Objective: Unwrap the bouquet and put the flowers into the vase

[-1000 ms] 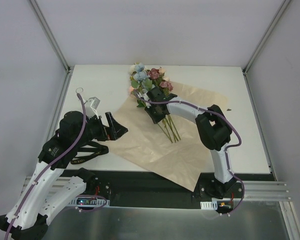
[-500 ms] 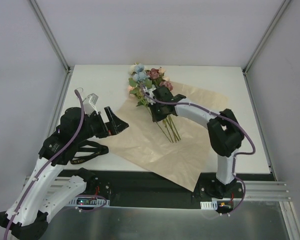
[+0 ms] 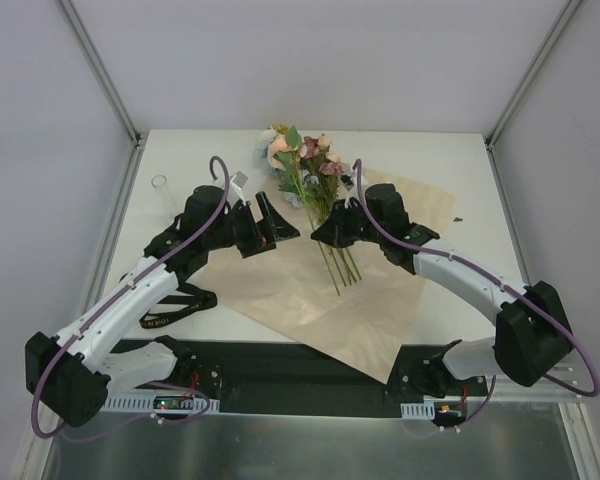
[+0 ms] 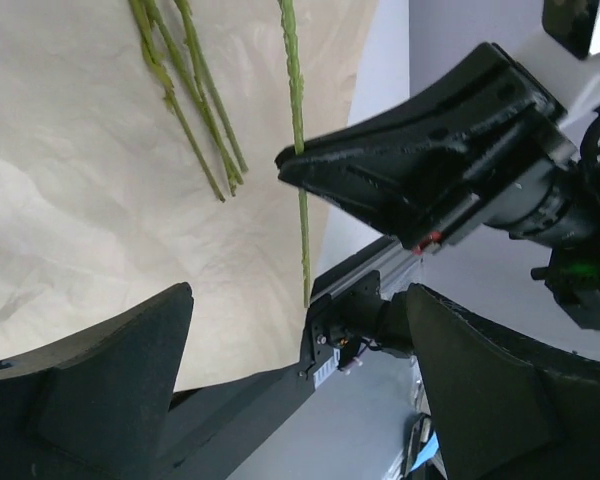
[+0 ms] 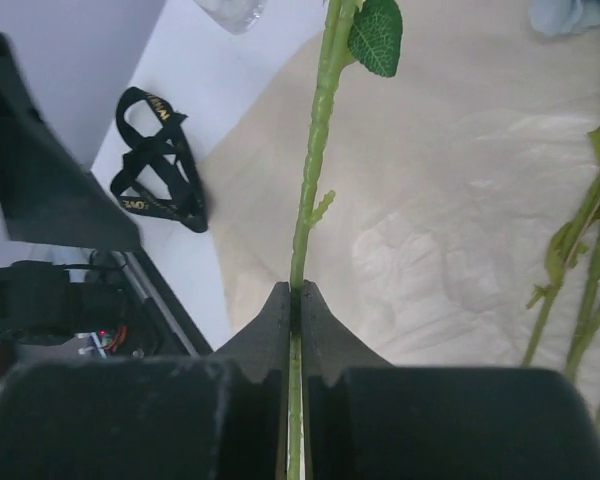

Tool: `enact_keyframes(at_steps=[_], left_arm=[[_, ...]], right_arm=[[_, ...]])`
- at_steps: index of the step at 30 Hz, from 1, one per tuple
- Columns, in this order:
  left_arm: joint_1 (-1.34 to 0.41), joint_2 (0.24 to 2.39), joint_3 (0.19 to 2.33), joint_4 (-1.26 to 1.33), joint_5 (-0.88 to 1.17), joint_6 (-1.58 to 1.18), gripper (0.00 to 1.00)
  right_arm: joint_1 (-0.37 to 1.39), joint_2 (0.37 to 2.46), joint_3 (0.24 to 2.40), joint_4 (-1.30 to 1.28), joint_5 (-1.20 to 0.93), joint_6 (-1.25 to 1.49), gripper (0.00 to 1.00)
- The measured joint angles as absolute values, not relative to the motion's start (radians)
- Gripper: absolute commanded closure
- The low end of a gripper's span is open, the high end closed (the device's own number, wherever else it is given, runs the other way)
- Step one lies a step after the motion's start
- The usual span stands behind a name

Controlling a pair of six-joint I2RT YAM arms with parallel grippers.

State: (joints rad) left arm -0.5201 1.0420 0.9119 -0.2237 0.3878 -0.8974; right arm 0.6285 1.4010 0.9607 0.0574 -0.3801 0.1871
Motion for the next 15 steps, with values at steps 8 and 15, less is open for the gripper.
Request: enact_keyframes(at_steps=[8,15], left_arm=[[-0.57,1.208,0.963,-0.118,0.357,-0.938,0.25],[-0.57,1.276,1.018,-0.063,0.339,-0.958,0.38]], right_arm=[[0.642,1.259,0.84,0.179,-0.412,0.265,1.0],[0.682,1.182,0.825,0.191,-0.408,0.24,0.99]])
